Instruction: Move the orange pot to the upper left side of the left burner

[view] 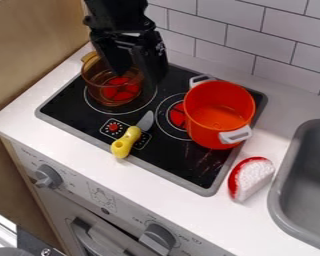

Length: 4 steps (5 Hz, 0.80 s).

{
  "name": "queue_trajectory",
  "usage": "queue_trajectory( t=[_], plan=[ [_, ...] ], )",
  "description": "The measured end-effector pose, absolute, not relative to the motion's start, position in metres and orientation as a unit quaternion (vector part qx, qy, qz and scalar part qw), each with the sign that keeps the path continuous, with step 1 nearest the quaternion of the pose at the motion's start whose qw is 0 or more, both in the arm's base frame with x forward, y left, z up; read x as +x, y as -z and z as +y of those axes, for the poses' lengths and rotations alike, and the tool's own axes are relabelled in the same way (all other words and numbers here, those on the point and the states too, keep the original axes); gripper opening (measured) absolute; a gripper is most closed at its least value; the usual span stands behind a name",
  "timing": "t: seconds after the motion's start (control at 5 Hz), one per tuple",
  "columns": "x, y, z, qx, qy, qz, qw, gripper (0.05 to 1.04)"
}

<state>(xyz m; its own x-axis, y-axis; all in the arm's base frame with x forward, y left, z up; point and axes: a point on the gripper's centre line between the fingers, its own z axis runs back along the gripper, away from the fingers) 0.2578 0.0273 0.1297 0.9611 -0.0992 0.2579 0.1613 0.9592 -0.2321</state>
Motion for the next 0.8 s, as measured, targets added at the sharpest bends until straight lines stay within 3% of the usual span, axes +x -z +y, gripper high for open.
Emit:
queue_trajectory(
  t=[0.2,0.8],
  plan=[
    [0.256,-0.123,0.026,-0.129,0.064,-0.111,0.983,1.000],
    [0.271,-0.105,0.010,-0.078,-0.025,-0.086,0.993,1.000]
  ],
)
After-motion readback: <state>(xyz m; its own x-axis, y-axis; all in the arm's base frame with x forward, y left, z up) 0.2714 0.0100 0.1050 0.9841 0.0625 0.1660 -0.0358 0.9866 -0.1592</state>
